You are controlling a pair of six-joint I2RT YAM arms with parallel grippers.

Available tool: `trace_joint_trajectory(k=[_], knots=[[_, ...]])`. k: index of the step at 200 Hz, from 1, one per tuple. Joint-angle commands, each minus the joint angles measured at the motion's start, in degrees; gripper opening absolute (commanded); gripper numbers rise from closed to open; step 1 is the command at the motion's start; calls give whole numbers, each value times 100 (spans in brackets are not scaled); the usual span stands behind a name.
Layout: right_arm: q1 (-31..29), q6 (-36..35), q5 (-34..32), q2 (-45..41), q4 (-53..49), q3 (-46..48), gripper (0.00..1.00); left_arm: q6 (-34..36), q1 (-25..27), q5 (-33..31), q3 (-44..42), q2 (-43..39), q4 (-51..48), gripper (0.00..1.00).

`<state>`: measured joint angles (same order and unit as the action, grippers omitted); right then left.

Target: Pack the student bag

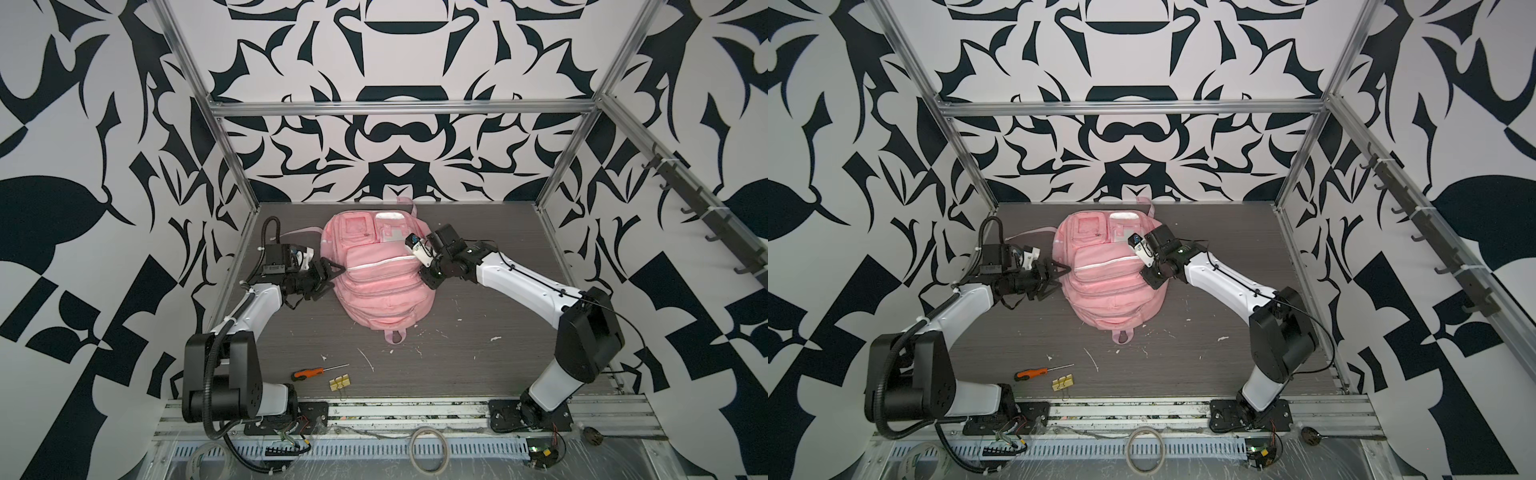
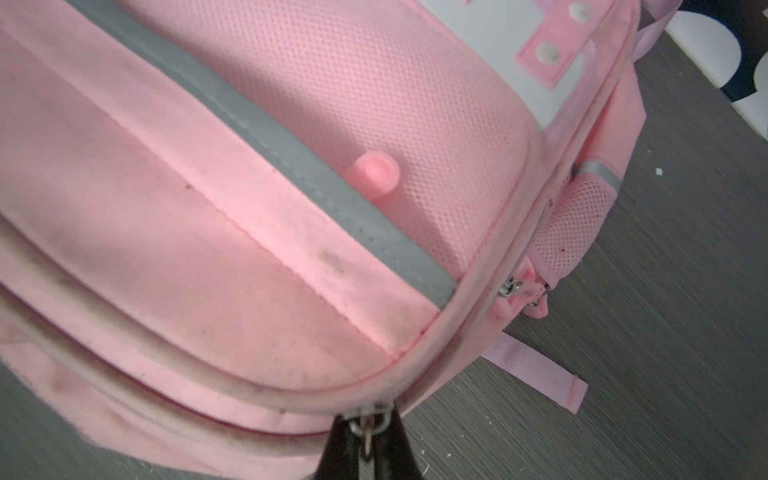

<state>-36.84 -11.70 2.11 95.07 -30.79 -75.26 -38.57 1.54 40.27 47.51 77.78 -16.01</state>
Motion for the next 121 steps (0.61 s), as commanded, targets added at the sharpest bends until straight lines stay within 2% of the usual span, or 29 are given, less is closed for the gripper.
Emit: trace_joint_trajectory(k=[1, 23, 55, 88, 97, 109, 121], knots=[[-512, 59, -67, -172, -3, -460, 0, 101, 517, -476, 2, -737, -1130, 99], [-998, 472, 33, -23, 167, -644, 0, -689, 918, -602, -666, -1390, -966, 99], [-1520, 1020, 235, 195, 405, -864, 0, -1468, 954, -764, -1289, -1877, -569, 99], [-1792, 1235, 360, 302, 455, -1017, 0, -1911, 941, -766, -1472, -1641, 119, 97], [-1862, 1279, 369, 294, 459, -1017, 0, -1988, 927, -787, -1456, -1516, 371, 87], [-1952, 1330, 328, 263, 444, -995, 0, -2001, 933, -860, -1393, -1342, 560, 66], [-2000, 1388, 287, 194, 455, -911, 0, -1899, 910, -863, -1258, -1178, 484, 40]])
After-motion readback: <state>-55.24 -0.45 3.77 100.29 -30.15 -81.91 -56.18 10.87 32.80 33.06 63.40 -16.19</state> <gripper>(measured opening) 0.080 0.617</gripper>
